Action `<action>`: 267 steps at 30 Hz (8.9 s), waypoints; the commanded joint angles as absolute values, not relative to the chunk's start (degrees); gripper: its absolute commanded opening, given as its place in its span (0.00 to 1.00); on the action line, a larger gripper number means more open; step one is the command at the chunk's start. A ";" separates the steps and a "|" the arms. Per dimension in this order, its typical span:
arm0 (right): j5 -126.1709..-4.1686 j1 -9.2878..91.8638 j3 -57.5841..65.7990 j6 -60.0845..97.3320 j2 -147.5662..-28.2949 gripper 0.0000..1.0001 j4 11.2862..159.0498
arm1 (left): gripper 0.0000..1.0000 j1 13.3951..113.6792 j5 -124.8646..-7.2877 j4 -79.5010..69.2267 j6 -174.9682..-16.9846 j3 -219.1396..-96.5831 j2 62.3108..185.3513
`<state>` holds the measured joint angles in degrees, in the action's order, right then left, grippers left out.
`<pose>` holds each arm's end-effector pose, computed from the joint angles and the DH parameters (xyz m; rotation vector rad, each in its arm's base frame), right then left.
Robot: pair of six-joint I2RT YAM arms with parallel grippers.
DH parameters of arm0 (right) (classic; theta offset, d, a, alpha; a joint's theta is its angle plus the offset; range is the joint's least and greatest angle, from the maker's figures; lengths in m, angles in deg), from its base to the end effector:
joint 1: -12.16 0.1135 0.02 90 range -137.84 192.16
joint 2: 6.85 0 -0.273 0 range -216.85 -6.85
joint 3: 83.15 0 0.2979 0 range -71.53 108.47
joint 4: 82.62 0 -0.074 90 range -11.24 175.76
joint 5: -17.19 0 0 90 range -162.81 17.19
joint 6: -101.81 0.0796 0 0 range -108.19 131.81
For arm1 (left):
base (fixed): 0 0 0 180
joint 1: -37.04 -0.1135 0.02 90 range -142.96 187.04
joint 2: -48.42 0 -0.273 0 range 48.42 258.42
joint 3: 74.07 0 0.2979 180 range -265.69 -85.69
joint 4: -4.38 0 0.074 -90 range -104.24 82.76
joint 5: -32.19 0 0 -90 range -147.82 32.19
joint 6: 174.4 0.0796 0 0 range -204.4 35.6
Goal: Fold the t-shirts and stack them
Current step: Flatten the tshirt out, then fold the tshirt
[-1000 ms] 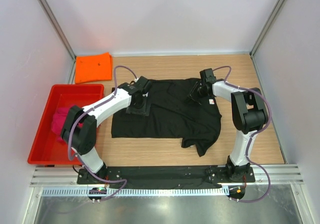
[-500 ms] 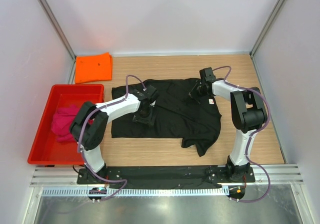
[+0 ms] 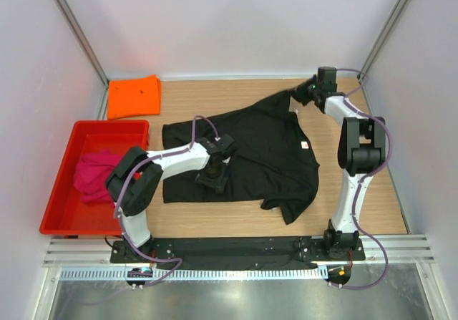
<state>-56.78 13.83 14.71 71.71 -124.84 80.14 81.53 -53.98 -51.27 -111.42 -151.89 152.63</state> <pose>0.5466 0.0379 0.1607 0.9966 2.1244 0.8757 0.2713 -0.2591 0.0938 0.4471 2.9560 -0.0404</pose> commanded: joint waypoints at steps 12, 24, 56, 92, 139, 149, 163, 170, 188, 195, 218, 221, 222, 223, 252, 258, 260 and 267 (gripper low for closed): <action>-60.66 13.12 31.76 49.00 -121.92 0.52 57.59 | 0.72 73.53 -52.02 -57.34 -110.06 -169.62 143.26; -66.04 22.27 -2.26 46.00 -105.38 0.40 55.35 | 0.69 63.32 -47.27 -50.04 -102.94 -173.66 155.38; -77.37 22.36 -7.02 43.63 -110.47 0.38 44.56 | 0.42 51.28 -54.48 -46.96 -104.97 -210.57 192.46; -79.31 27.19 -1.47 39.85 -112.14 0.50 44.19 | 0.56 67.54 -51.92 -45.03 -116.83 -147.67 143.44; -67.72 15.68 29.02 54.79 -134.11 0.36 61.41 | 0.58 67.98 -63.62 -53.65 -114.98 -152.58 134.56; -66.75 15.76 29.46 54.97 -135.96 0.30 61.15 | 0.58 67.98 -63.97 -53.82 -114.54 -152.67 135.35; -54.62 20.34 56.88 66.38 -148.54 0.27 67.04 | 0.59 67.80 -62.30 -53.73 -114.54 -155.38 136.66; -57.32 17.26 47.75 57.27 -137.29 0.42 57.58 | 0.62 67.19 -58.53 -53.65 -113.49 -160.04 139.47; -85.64 19.98 33.94 30.09 -128.40 0.52 35.84 | 0.69 56.73 -59.03 -50.05 -112.25 -184.29 166.10; -88.54 19.90 38.68 28.86 -134.63 0.52 36.28 | 0.69 56.02 -58.17 -48.55 -112.96 -190.54 174.54; -95.49 19.90 67.23 26.40 -158.02 0.53 45.51 | 0.80 54.00 -57.38 -45.21 -106.11 -205.81 184.39; -94.00 20.07 69.88 26.57 -156.63 0.59 44.90 | 0.80 53.91 -55.80 -46.00 -105.75 -208.82 184.31; -94.08 20.25 69.72 26.49 -155.75 0.61 44.98 | 0.80 54.00 -55.53 -45.91 -105.84 -209.17 183.43; -94.25 20.33 69.63 26.14 -154.87 0.62 44.81 | 0.80 53.91 -55.44 -45.65 -106.10 -209.18 182.73; -75.79 19.81 -5.06 42.21 -92.56 0.56 33.03 | 0.70 62.35 -60.02 -47.49 -122.60 -148.37 137.56; -76.77 16.92 -15.18 45.73 -82.88 0.51 31.36 | 0.69 62.35 -59.84 -49.17 -129.83 -138.44 129.56; -75.37 14.55 -17.38 46.09 -81.65 0.45 31.27 | 0.68 62.00 -59.22 -48.81 -130.80 -136.67 127.97; -71.43 5.84 -16.95 45.39 -81.38 0.37 28.55 | 0.54 58.93 -60.80 -50.04 -132.47 -134.39 127.79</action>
<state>-74.42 7.47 -18.40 44.93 -82.57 30.24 60.30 -59.88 -49.74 -130.22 -135.14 129.00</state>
